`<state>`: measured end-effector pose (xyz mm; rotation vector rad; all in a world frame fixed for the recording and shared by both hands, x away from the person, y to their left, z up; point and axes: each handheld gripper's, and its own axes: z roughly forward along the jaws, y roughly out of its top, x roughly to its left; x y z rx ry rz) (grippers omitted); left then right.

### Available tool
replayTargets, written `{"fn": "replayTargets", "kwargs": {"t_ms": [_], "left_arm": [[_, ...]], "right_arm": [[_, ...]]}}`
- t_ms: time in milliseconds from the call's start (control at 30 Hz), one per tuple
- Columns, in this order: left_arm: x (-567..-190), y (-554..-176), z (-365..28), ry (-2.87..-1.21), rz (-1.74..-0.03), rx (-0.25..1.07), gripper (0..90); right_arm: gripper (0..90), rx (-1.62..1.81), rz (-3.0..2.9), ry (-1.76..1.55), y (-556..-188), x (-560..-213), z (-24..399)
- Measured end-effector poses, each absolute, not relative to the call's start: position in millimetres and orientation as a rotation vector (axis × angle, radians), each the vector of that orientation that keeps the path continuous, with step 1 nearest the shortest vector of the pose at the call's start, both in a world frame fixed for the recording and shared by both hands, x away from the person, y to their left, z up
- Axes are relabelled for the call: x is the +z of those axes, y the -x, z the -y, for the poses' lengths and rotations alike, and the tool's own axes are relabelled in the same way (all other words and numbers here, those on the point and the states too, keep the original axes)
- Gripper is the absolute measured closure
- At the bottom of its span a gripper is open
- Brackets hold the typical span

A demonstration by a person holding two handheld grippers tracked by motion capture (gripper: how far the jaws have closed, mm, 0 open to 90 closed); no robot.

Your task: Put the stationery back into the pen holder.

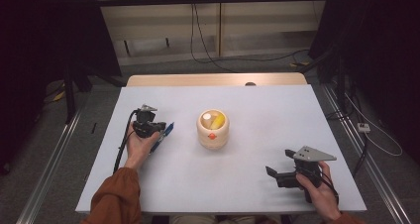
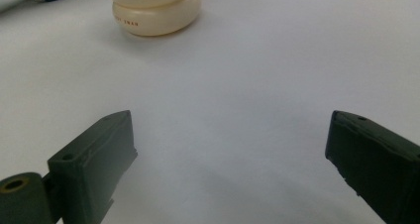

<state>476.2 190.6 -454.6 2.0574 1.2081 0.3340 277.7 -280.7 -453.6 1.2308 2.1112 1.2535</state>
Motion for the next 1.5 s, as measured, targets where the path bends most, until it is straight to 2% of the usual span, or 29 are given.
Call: {"fn": "replayTargets", "kwargs": {"t_ms": [133,233,367,500,633,733,1033,1267,1433,1500], "left_arm": [[-446.5,-474.0,-198.8,-2.032,-1.206,0.343,90.0],[-439.9,-471.3,-203.7,-2.027,-1.208,0.365,81.0],[-430.3,-464.3,-205.2,-2.035,-1.199,0.371,61.1],[-421.3,-457.3,-207.7,-1.991,-1.220,0.407,33.8],[-417.0,-456.5,-212.2,-1.987,-1.191,0.360,19.2],[-417.3,-455.3,-211.0,-2.011,-1.202,0.362,12.3],[-419.5,-447.7,-206.5,-2.138,-1.236,0.306,9.5],[-423.9,-437.1,-204.9,-2.204,-1.250,0.304,18.0],[-425.4,-433.6,-202.8,-2.256,-1.229,0.290,16.6],[-427.3,-432.6,-201.0,-2.275,-1.225,0.289,22.0]], "right_arm": [[4.8,1.254,-2.112,-1.230,-277.7,-453.6,281.2],[4.9,1.254,-2.110,-1.234,-277.9,-453.7,280.7],[4.8,1.251,-2.112,-1.231,-278.3,-453.9,280.5],[4.8,1.250,-2.114,-1.228,-278.4,-453.9,280.5],[4.8,1.250,-2.115,-1.227,-278.2,-453.9,280.4],[4.8,1.252,-2.114,-1.228,-278.4,-453.9,280.4],[4.8,1.252,-2.116,-1.226,-278.3,-453.9,280.3],[4.8,1.252,-2.115,-1.230,-278.6,-454.1,280.1],[4.8,1.248,-2.119,-1.229,-278.7,-453.9,279.4],[4.8,1.247,-2.124,-1.224,-278.5,-453.9,279.3]]}}
